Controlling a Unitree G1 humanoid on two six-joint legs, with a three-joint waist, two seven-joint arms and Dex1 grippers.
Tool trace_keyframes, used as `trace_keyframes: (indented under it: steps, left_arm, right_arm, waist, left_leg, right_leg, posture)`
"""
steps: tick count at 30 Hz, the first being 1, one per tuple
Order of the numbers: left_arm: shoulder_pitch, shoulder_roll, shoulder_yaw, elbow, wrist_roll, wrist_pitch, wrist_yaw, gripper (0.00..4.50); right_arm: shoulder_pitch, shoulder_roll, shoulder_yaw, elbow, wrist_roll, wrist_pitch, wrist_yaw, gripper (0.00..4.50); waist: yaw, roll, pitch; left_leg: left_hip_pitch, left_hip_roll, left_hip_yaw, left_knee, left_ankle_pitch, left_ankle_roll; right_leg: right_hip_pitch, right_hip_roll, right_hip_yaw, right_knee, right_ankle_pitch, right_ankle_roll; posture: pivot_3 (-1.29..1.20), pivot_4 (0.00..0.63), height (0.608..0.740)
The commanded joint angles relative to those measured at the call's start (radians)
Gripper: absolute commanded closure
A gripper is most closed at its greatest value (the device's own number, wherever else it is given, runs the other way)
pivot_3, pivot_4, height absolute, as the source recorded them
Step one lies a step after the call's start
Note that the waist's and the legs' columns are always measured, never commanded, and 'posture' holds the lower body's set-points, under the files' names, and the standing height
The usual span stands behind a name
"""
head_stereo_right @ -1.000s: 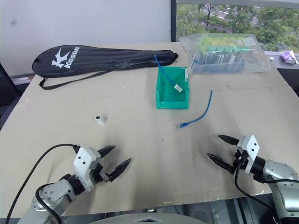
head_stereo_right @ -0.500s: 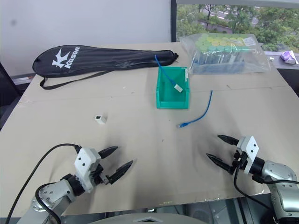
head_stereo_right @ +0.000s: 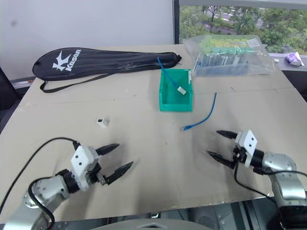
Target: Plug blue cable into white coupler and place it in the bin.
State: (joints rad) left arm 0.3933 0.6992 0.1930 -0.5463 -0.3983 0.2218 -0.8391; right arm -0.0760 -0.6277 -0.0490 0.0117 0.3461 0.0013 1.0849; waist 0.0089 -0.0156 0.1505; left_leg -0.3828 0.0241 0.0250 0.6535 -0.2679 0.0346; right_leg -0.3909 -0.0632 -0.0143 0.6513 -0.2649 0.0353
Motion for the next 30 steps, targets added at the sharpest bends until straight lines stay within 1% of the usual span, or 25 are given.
trace_keyframes:
  steps: [1, 6, 10, 12, 13, 14, 15, 20, 21, 25, 30]
  left_arm:
    - [-0.041, 0.081, 0.055, 0.004, -0.081, 0.023, -0.114, 0.00]
    - [-0.091, 0.173, 0.107, 0.022, -0.160, 0.070, -0.220, 0.00]
    - [-0.108, 0.208, 0.121, 0.021, -0.185, 0.093, -0.266, 0.00]
    - [-0.103, 0.211, 0.122, 0.009, -0.190, 0.098, -0.276, 0.00]
    - [-0.098, 0.212, 0.122, 0.003, -0.190, 0.099, -0.281, 0.00]
    - [-0.094, 0.212, 0.122, 0.000, -0.187, 0.099, -0.284, 0.00]
    - [-0.090, 0.211, 0.124, 0.000, -0.182, 0.097, -0.285, 0.00]
    - [-0.083, 0.209, 0.131, 0.015, -0.158, 0.081, -0.284, 0.00]
    - [-0.083, 0.209, 0.130, 0.015, -0.155, 0.080, -0.284, 0.00]
    - [-0.091, 0.206, 0.126, 0.012, -0.158, 0.089, -0.279, 0.00]
    - [-0.096, 0.210, 0.125, 0.013, -0.159, 0.094, -0.281, 0.00]
  right_arm:
    - [-0.188, 0.001, 0.084, 0.082, -0.067, 0.081, 0.001, 0.09]
    - [-0.417, 0.036, 0.211, 0.265, -0.160, 0.093, 0.056, 0.09]
    - [-0.498, 0.049, 0.272, 0.344, -0.166, 0.107, 0.165, 0.09]
    - [-0.524, 0.057, 0.293, 0.371, -0.182, 0.096, 0.191, 0.58]
    - [-0.535, 0.062, 0.300, 0.376, -0.184, 0.100, 0.204, 0.90]
    - [-0.542, 0.064, 0.307, 0.378, -0.183, 0.103, 0.222, 1.43]
    - [-0.546, 0.066, 0.314, 0.376, -0.182, 0.099, 0.238, 1.81]
    - [-0.562, 0.089, 0.336, 0.378, -0.200, 0.080, 0.258, 4.33]
    - [-0.563, 0.092, 0.337, 0.380, -0.203, 0.077, 0.259, 4.43]
    - [-0.563, 0.109, 0.351, 0.368, -0.216, 0.077, 0.260, 4.43]
    - [-0.543, 0.130, 0.397, 0.251, -0.198, 0.166, 0.290, 4.43]
  waist:
    - [-0.005, 0.000, 0.001]
    - [-0.006, -0.001, 0.001]
    - [-0.003, 0.000, 0.002]
    - [-0.005, 0.000, 0.002]
    - [-0.006, 0.000, 0.002]
    - [-0.009, 0.000, 0.002]
    - [-0.011, 0.000, 0.002]
    - [-0.019, 0.000, 0.002]
    - [-0.020, 0.000, 0.002]
    - [-0.022, 0.000, 0.002]
    - [-0.024, 0.000, 0.002]
  left_leg:
    - [0.001, 0.000, 0.001, 0.000, 0.000, 0.000]
    - [-0.001, 0.000, 0.000, 0.000, 0.000, 0.000]
    - [-0.004, 0.000, -0.001, -0.001, 0.000, 0.000]
    - [-0.006, 0.000, -0.001, -0.001, 0.000, 0.000]
    - [-0.006, 0.000, -0.001, -0.001, 0.000, 0.000]
    - [-0.007, 0.000, -0.001, -0.001, 0.000, 0.000]
    - [-0.006, 0.000, -0.001, -0.001, 0.000, 0.000]
    - [-0.005, 0.000, -0.002, 0.000, 0.000, 0.000]
    - [-0.004, 0.000, -0.002, 0.000, 0.000, 0.000]
    - [-0.002, 0.000, -0.001, 0.000, 0.000, 0.000]
    - [-0.002, 0.000, -0.001, -0.001, 0.000, 0.000]
  right_leg:
    - [0.000, 0.000, 0.001, 0.001, 0.000, 0.000]
    - [-0.002, 0.000, 0.000, 0.002, 0.002, 0.003]
    - [-0.004, -0.001, -0.001, 0.001, 0.002, 0.004]
    - [-0.005, -0.001, -0.001, 0.000, 0.002, 0.004]
    - [-0.006, -0.001, -0.001, 0.000, 0.002, 0.004]
    - [-0.006, -0.001, -0.001, 0.000, 0.002, 0.004]
    - [-0.006, -0.001, -0.001, 0.000, 0.002, 0.004]
    - [-0.005, -0.001, 0.000, 0.004, 0.002, 0.004]
    - [-0.005, -0.001, 0.000, 0.005, 0.002, 0.004]
    - [-0.005, -0.001, 0.000, 0.008, 0.002, 0.004]
    - [-0.005, -0.001, 0.000, 0.008, 0.002, 0.004]
  posture:
    - [0.00, 0.150, 0.740]
    - [0.00, 0.150, 0.740]
    - [0.00, 0.150, 0.740]
    - [0.00, 0.150, 0.740]
    - [0.00, 0.150, 0.740]
    - [0.00, 0.150, 0.740]
    - [0.00, 0.150, 0.740]
    - [0.00, 0.150, 0.740]
    - [0.00, 0.150, 0.740]
    - [0.00, 0.150, 0.740]
    - [0.00, 0.150, 0.740]
